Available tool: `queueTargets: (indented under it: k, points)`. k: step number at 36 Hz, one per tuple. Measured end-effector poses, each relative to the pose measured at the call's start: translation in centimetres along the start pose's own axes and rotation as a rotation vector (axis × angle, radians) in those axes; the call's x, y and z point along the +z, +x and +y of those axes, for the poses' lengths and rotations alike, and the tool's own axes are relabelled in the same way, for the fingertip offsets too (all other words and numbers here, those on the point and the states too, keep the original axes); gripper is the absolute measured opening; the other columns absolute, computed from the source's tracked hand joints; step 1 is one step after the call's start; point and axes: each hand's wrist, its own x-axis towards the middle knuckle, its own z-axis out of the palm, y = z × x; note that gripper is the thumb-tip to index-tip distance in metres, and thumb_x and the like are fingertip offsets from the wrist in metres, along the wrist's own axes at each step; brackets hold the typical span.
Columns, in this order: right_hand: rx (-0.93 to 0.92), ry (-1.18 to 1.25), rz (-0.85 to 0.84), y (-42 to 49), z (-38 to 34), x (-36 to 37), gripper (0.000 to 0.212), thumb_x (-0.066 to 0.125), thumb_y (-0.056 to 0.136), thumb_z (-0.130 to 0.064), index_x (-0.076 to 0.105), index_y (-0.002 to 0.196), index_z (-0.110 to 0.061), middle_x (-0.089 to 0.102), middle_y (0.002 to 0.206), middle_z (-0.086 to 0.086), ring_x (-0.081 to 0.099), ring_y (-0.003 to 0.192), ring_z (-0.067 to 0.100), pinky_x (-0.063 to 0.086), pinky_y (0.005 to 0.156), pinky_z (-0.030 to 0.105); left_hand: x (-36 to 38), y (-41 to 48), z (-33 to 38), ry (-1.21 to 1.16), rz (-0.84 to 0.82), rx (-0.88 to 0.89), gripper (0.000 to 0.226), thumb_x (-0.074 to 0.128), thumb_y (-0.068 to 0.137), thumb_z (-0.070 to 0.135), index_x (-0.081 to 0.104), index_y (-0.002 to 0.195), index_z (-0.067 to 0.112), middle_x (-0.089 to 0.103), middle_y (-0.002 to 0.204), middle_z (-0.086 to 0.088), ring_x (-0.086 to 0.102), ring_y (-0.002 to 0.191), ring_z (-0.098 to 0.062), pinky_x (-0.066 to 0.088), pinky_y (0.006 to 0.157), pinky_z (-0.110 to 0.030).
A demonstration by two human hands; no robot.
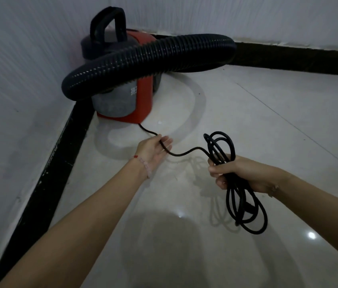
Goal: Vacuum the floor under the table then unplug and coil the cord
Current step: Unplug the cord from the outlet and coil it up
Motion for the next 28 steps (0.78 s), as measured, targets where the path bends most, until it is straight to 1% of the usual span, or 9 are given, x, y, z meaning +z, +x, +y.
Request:
queueTargets:
  k: [4,6,8,11,13,15,20,23,28]
  points:
    - [0.018,-0.043,0.294,1.4,0.3,0.1,0.013,0.067,0.085,-0.012,0.055,0.082,-0.011,0.054,0.057,0.001,0.048,0.042,0.010,0.043,0.045,0.022,-0.3,0.1,-0.1,-0.052,0.044,0.026,0.022,0.042,0.098,0.002,0.049,0.077,0.000,0.054,0.080,-0.014,0.060,0.075,-0.021,0.048,0.089,-0.033]
    - [-0.075,-0.115,0.471,2.2,0.2,0.1,0.014,0.069,0.085,-0.013,0.058,0.075,-0.011,0.055,0.056,0.002,0.046,0.040,0.010,0.041,0.048,0.024,-0.4,0.3,-0.3,-0.011,0.049,0.077,0.006,0.041,0.097,-0.002,0.047,0.094,0.001,0.055,0.081,-0.015,0.063,0.075,-0.023,0.055,0.087,-0.038]
    - [-0.192,-0.201,0.588,2.8,-0.2,0.3,0.019,0.067,0.086,-0.014,0.058,0.070,-0.011,0.054,0.056,0.002,0.044,0.043,0.012,0.040,0.050,0.025,-0.3,0.4,-0.4,0.055,0.063,0.138,0.028,0.040,0.095,-0.007,0.034,0.115,0.012,0.056,0.082,-0.014,0.065,0.075,-0.024,0.059,0.074,-0.033]
    - [-0.290,-0.151,0.603,3.4,-1.0,0.5,0.016,0.067,0.086,-0.014,0.059,0.072,-0.013,0.047,0.052,-0.001,0.042,0.046,0.013,0.039,0.052,0.027,-0.1,0.6,0.0,0.230,0.049,0.182,0.033,0.040,0.094,-0.008,0.036,0.116,0.017,0.054,0.076,-0.010,0.062,0.066,-0.018,0.056,0.060,-0.024]
    - [-0.259,-0.066,0.581,3.8,-1.5,0.3,0.015,0.069,0.084,-0.014,0.059,0.074,-0.013,0.043,0.052,-0.002,0.040,0.045,0.011,0.039,0.051,0.026,-0.3,1.3,0.0,0.444,0.070,0.205,0.018,0.047,0.093,-0.003,0.051,0.102,0.012,0.057,0.074,-0.006,0.065,0.057,-0.008,0.053,0.061,-0.022]
    - [-0.164,-0.065,0.543,4.1,-2.0,-0.3,0.017,0.071,0.083,-0.015,0.057,0.074,-0.012,0.043,0.051,-0.002,0.039,0.044,0.011,0.038,0.051,0.026,-0.5,1.7,-0.2,0.550,0.072,0.222,0.017,0.050,0.092,-0.002,0.058,0.086,0.011,0.058,0.074,-0.005,0.064,0.063,-0.011,0.052,0.062,-0.019]
    - [0.068,-0.196,0.417,4.8,-2.4,-1.4,0.027,0.072,0.081,-0.015,0.050,0.065,-0.014,0.041,0.048,-0.002,0.036,0.044,0.013,0.037,0.047,0.025,-0.4,1.5,-1.3,0.326,0.129,0.247,0.024,0.046,0.091,-0.010,0.038,0.105,0.008,0.056,0.077,-0.009,0.060,0.066,-0.016,0.056,0.060,-0.021]
    - [0.002,-0.222,0.483,5.1,-1.9,-0.9,0.022,0.070,0.082,-0.012,0.053,0.068,-0.011,0.042,0.052,0.001,0.039,0.044,0.013,0.037,0.046,0.024,-1.1,1.4,-1.9,0.306,0.137,0.265,0.032,0.048,0.091,-0.010,0.030,0.107,0.011,0.059,0.081,-0.011,0.062,0.067,-0.016,0.056,0.062,-0.025]
    - [-0.216,-0.281,0.575,5.7,-0.9,1.1,0.015,0.066,0.084,-0.011,0.059,0.071,-0.012,0.047,0.054,-0.006,0.042,0.045,0.006,0.038,0.052,0.022,-2.3,1.6,-2.3,0.505,0.147,0.289,0.026,0.049,0.093,-0.002,0.038,0.109,0.014,0.053,0.102,-0.017,0.062,0.069,-0.012,0.053,0.064,-0.022]
